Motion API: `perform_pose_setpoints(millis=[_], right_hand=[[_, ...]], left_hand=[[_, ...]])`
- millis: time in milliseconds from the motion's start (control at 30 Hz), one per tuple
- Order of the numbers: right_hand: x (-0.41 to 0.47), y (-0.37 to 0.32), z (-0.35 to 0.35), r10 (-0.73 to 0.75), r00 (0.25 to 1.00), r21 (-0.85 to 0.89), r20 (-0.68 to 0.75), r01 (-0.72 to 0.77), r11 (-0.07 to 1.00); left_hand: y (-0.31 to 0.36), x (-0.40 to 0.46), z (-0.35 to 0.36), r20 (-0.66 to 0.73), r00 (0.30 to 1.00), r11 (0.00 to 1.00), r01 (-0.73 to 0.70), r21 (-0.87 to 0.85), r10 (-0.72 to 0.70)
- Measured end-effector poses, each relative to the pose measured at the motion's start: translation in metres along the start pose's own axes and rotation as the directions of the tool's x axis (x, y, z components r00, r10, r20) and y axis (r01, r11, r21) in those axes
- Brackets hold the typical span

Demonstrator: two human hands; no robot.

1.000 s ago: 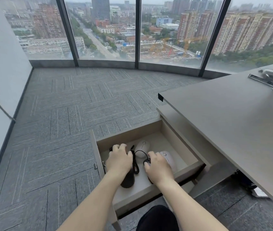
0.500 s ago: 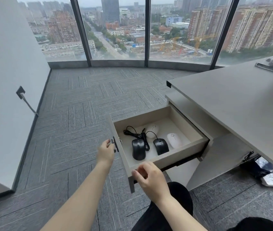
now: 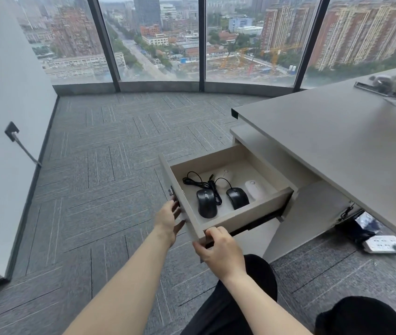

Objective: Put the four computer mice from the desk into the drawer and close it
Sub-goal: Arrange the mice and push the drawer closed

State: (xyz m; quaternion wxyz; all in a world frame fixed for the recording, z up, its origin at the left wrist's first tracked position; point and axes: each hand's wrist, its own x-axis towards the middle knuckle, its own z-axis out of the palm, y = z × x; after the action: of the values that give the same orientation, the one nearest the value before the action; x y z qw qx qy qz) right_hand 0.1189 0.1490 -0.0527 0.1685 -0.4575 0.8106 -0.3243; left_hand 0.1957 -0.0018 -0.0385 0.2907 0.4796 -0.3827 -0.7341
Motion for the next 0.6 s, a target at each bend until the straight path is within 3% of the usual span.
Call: perform_pose_setpoints(millis=[367, 500, 600], right_hand=[[0.028, 0.061, -0.059, 0.255, 0.953, 0.073, -0.166, -0.246, 0.967], [0.038, 0.085, -0.083, 0.418, 0.879, 0.045, -0.230, -0.419, 0.907], [0.045, 0.095, -0.090, 0.540, 0.805, 0.117, -0.247, -0.528, 0.841]], left_hand=[[-0.012, 0.032, 0.103, 0.119, 0.991, 0.998, 0.050, 0.048, -0.056], [-0.017, 0.045, 0.143, 0.173, 0.982, 0.994, 0.064, 0.093, -0.079], [-0.017, 0.048, 0.165, 0.201, 0.976, 0.992, 0.063, 0.106, -0.084]])
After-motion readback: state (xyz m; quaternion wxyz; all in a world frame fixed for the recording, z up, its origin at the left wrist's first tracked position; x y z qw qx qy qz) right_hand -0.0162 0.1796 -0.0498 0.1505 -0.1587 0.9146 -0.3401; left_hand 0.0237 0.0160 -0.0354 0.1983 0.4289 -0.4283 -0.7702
